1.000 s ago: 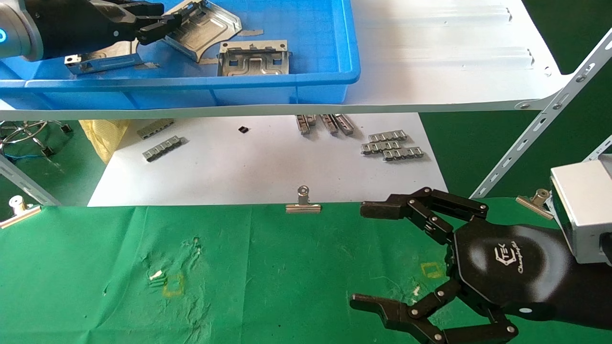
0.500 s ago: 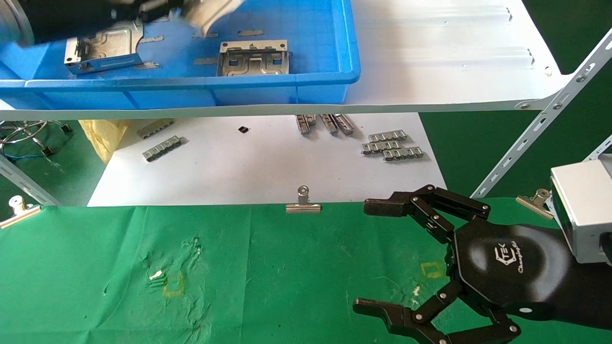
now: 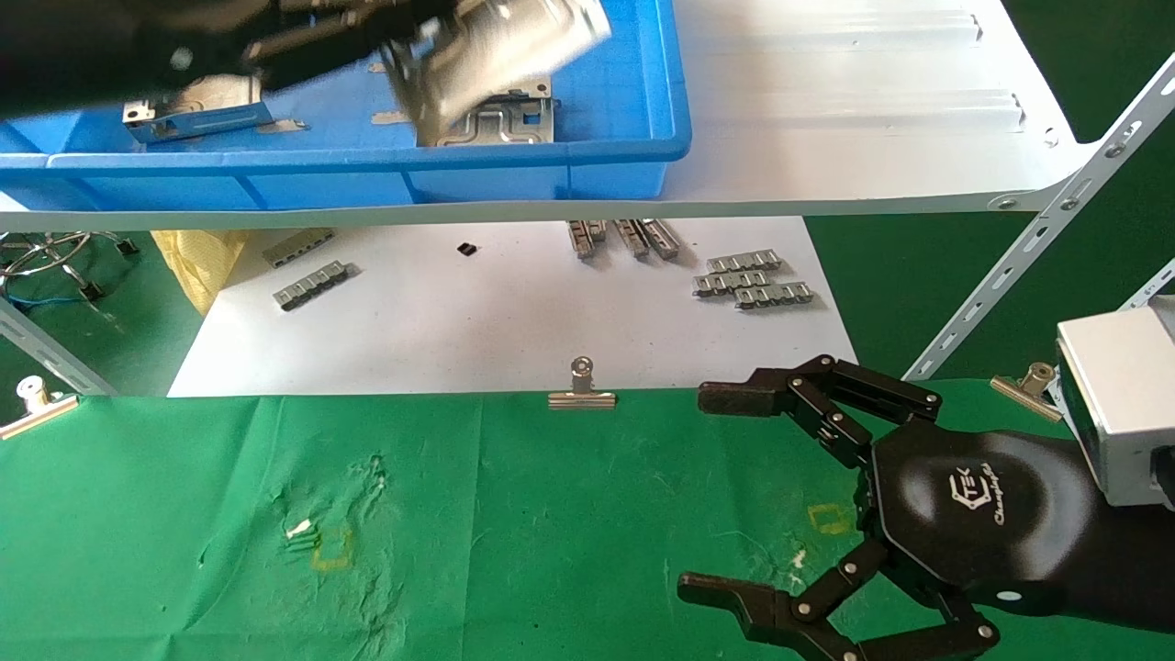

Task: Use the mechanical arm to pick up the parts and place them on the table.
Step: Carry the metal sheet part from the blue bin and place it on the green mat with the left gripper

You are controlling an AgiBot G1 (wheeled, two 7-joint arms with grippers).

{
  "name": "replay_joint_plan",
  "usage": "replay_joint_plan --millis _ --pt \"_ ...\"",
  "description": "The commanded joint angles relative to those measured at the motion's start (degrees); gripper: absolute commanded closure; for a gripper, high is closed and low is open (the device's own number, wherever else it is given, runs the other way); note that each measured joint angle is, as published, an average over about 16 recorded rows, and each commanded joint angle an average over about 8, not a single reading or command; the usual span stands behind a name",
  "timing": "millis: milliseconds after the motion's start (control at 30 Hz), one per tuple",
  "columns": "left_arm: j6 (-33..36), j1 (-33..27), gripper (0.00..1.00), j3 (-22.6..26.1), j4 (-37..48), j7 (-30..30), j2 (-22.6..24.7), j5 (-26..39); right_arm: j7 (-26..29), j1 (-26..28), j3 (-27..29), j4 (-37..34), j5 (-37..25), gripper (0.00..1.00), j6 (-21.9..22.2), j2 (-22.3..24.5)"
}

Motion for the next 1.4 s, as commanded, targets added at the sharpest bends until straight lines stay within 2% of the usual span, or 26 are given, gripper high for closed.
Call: replay_joint_plan --millis 33,300,433,633,767,900,1067,1233,1300,1400 --pt "3.9 0.8 1.0 -0.3 -0.6 0.7 -0.5 -0.4 0.0 0.0 0.0 0.0 0.0 0.0 0.0 0.0" --pt "4.1 14.4 1.0 4.2 -23.6 0.2 -9.9 -13.1 0.0 0.0 0.0 0.0 0.0 0.0 0.0 0.0" --pt "3.3 20.0 1.0 7.5 -28.2 2.2 -14.6 -16.7 0.0 0.0 0.0 0.0 0.0 0.0 0.0 0.0" --pt "1.7 23.3 1.0 11.7 -22.5 14.2 -16.8 -11.9 0.0 0.0 0.0 0.0 0.0 0.0 0.0 0.0" --pt "0.7 23.7 1.0 13.8 -17.5 24.8 -16.4 -6.9 0.0 0.0 0.0 0.0 0.0 0.0 0.0 0.0" --pt "-0.3 23.4 1.0 15.7 -13.0 32.9 -15.4 -2.6 0.0 0.0 0.0 0.0 0.0 0.0 0.0 0.0" --pt "-0.5 22.6 1.0 17.4 -7.7 38.6 -13.7 0.6 0.0 0.0 0.0 0.0 0.0 0.0 0.0 0.0" --pt "0.1 21.9 0.99 18.2 -3.1 40.9 -12.5 1.8 0.0 0.0 0.0 0.0 0.0 0.0 0.0 0.0" --pt "0.6 21.6 0.9 18.4 -1.6 41.3 -12.0 2.2 0.0 0.0 0.0 0.0 0.0 0.0 0.0 0.0" --pt "1.4 21.3 0.52 18.9 0.1 41.6 -11.5 2.7 0.0 0.0 0.0 0.0 0.0 0.0 0.0 0.0"
